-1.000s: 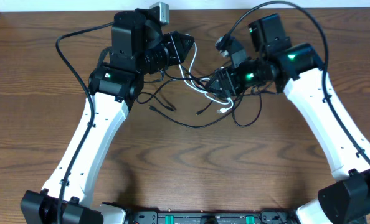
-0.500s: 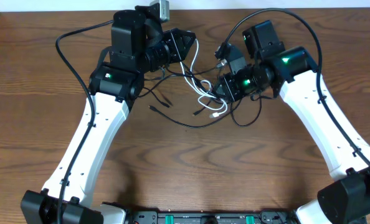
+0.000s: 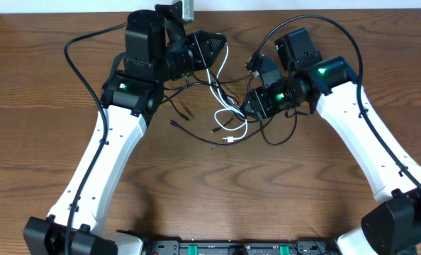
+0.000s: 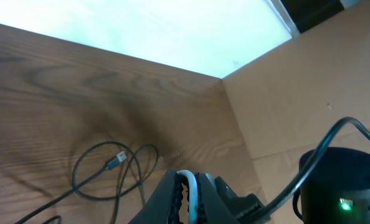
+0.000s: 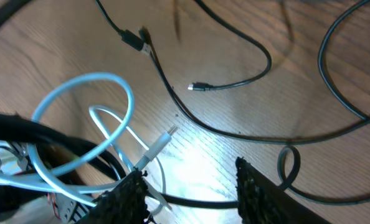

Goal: Untangle cables

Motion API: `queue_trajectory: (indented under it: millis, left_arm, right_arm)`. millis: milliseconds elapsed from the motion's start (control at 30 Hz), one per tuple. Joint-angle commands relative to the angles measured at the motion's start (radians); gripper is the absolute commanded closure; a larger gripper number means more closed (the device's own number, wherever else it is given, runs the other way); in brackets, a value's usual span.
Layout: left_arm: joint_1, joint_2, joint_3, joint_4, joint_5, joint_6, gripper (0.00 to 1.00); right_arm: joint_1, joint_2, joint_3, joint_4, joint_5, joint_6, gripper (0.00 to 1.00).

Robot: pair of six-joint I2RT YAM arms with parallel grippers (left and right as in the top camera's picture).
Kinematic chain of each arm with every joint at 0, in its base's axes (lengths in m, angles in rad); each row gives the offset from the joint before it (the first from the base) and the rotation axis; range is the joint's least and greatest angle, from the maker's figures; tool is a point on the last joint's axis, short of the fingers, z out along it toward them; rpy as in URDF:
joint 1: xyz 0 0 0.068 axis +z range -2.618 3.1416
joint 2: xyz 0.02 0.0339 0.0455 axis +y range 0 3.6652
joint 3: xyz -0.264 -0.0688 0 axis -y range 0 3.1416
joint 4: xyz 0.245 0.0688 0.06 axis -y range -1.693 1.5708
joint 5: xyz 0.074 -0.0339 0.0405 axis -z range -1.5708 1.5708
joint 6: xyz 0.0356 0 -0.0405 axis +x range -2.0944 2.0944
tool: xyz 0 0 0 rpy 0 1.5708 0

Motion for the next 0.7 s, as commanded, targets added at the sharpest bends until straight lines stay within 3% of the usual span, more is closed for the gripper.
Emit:
queue_trajectory:
  millis: [0,400,667]
  left_arm:
    - [0.002,-0.008,0.035,0.008,0.058,0.013,0.92]
    - [0.002,-0.002,0.034,-0.051,0.083,0.159,0.92]
    - [0.002,0.053,0.023,-0.07,0.083,0.16,0.92]
  right_arm:
    - [0.007,0.003,-0.011,0.012,-0.039,0.049,0.53]
    - [0.013,0.01,-0.008,-0.007,-0.107,0.052,0.53]
    - [0.006,0.01,-0.008,-0.029,-0.212,0.001,0.51]
